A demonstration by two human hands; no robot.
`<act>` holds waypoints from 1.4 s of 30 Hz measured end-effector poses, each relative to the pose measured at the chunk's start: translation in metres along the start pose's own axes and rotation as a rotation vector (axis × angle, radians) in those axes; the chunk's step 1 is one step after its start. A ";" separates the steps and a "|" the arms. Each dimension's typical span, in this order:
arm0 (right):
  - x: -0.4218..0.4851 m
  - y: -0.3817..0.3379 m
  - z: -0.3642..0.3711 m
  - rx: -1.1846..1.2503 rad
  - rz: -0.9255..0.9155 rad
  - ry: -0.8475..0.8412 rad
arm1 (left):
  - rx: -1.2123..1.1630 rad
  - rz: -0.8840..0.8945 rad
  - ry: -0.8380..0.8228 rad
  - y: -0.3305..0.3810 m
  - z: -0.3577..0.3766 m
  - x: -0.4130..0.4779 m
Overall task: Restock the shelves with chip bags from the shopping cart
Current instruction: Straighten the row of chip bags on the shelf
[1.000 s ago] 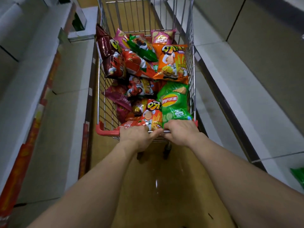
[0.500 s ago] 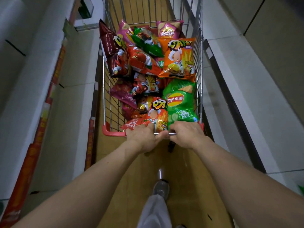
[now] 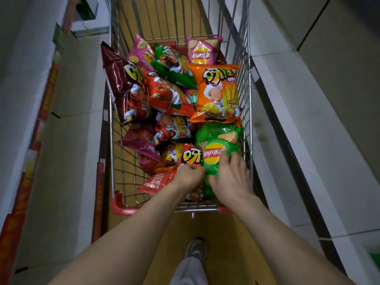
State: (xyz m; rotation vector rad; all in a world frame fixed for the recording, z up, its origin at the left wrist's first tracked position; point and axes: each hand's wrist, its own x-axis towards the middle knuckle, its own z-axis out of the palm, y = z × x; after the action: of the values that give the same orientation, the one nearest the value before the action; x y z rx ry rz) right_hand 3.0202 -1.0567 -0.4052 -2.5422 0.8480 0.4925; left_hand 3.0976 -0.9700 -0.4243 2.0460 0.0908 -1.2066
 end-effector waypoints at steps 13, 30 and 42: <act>0.015 0.001 0.003 0.085 0.006 0.070 | -0.234 -0.105 -0.154 0.010 -0.026 0.020; 0.019 -0.013 -0.012 1.145 0.342 -0.240 | -0.426 -0.041 -0.396 -0.007 -0.056 0.013; 0.037 -0.016 0.002 1.402 0.441 -0.238 | -0.269 0.026 -0.143 0.001 -0.050 0.022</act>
State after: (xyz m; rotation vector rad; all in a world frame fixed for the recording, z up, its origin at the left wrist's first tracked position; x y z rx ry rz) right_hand 3.0579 -1.0616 -0.4196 -1.0103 1.0949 0.1676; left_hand 3.1468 -0.9453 -0.4274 1.7193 0.1493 -1.2491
